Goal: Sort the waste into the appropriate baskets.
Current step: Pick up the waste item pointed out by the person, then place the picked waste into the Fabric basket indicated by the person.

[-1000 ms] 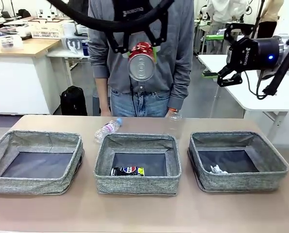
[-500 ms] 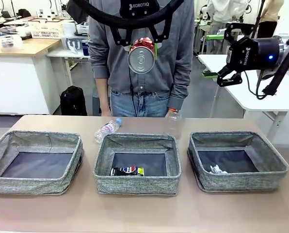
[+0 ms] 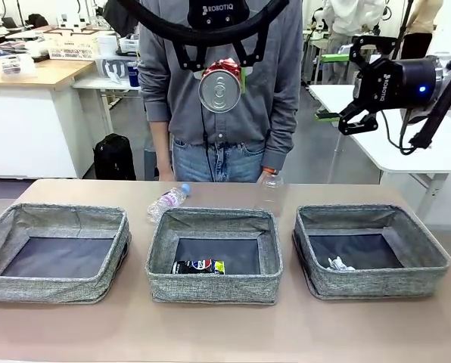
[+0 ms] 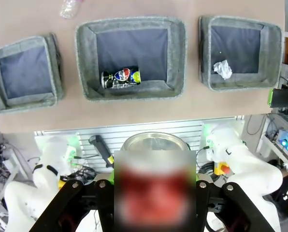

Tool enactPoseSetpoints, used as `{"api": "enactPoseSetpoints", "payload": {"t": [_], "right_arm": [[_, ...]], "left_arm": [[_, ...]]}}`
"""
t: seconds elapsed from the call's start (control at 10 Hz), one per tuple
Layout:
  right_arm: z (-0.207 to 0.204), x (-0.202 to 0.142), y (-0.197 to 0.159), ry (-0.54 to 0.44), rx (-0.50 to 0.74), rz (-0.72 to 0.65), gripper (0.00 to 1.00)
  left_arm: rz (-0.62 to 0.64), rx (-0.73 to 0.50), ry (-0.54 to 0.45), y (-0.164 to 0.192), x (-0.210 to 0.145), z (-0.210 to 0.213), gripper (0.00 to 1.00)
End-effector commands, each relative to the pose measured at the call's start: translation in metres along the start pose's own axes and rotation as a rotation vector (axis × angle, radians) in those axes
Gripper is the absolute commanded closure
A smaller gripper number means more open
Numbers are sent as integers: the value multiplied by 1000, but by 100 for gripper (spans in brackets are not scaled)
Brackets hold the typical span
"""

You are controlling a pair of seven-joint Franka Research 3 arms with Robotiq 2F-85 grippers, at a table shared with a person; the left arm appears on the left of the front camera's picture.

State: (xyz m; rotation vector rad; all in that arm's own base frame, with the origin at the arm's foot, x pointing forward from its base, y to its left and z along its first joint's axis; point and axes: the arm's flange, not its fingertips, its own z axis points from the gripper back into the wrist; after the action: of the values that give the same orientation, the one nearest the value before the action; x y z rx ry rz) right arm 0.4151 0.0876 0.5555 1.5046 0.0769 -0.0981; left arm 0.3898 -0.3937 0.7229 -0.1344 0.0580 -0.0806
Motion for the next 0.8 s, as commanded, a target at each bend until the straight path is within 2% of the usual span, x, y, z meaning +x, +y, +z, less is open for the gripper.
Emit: {"api": "enactPoseSetpoints", "payload": {"t": [0.0,0.7], "right_arm": [[0,0,2,0,9,4,0],[0,0,2,0,9,4,0]], "left_arm": [[2,-1,-12,1,-3,1,52],[2,-1,-12,1,-3,1,52]]}}
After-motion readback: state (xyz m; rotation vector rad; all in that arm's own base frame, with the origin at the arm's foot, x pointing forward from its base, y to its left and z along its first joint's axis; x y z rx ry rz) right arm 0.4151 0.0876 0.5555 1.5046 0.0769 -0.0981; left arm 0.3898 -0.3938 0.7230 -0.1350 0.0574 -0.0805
